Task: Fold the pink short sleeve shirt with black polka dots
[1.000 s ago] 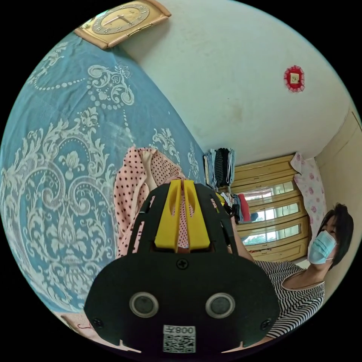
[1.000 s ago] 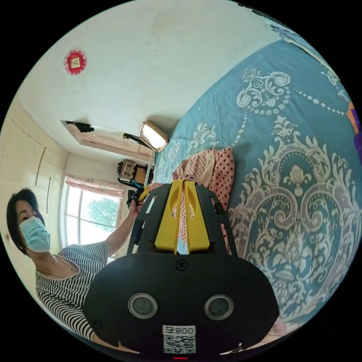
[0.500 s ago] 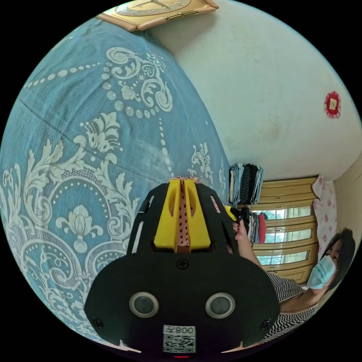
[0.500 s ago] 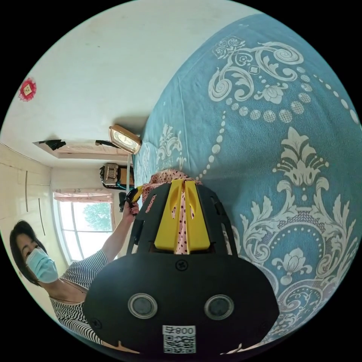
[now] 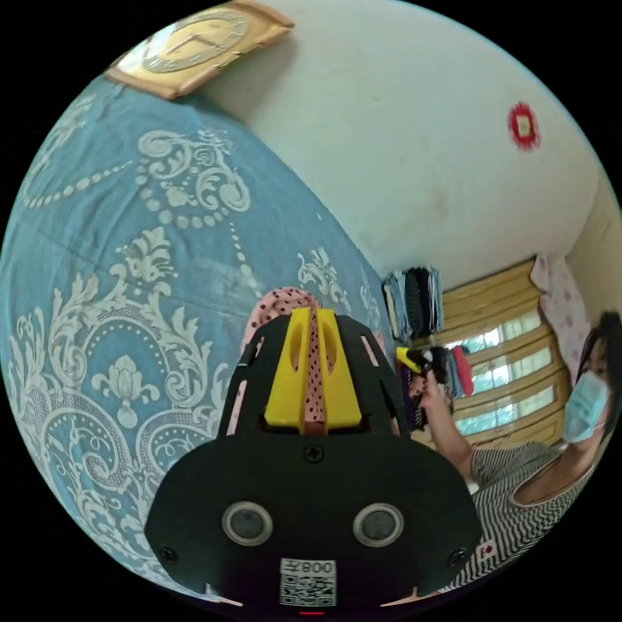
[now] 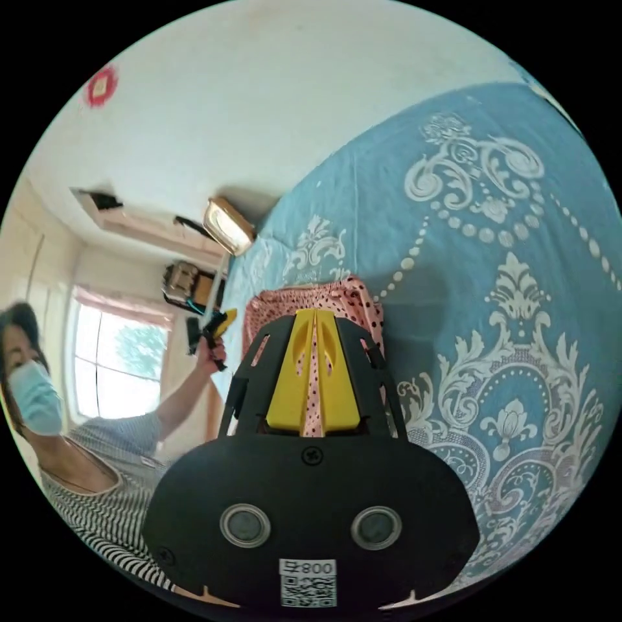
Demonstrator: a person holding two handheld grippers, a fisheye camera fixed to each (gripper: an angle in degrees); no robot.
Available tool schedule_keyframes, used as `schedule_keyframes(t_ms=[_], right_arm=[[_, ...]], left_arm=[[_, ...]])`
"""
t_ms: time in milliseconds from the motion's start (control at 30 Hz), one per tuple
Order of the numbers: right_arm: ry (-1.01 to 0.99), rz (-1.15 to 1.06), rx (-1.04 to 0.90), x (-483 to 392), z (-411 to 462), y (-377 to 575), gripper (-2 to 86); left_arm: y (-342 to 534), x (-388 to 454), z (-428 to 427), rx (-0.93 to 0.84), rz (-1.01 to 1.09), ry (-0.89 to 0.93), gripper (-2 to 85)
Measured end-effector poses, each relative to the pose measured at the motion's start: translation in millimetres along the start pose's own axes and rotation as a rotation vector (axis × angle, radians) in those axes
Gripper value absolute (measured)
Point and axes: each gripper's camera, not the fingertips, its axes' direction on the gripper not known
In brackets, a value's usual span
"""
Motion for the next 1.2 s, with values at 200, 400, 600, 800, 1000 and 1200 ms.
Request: schedule_keyframes(t_ms=[200,400,600,800,1000,1200], right_arm=[[0.419,-0.247,-0.175,-89,73,-40,0.0],[0.654,-0.354,-0.265,-131,120,-48,-0.3],[0.655,-0.369,-0.254,-160,120,-55,-0.4],[0.63,-0.384,-0.128,-189,92,-56,0.0],[0.564,-0.383,-0.152,-191,88,-56,0.9],[0.569,-0.356,-0.269,-176,101,-40,4.3]], left_arm=[[-42,55,57,-0.138,0.189,-0.275,1.6],[-59,100,107,-0.293,0.392,-0.5,2.9],[-72,121,98,-0.247,0.375,-0.454,1.1],[-83,137,78,-0.149,0.357,-0.398,0.7],[-98,131,82,-0.155,0.305,-0.392,0.7],[-97,118,86,-0.221,0.278,-0.411,1.4]])
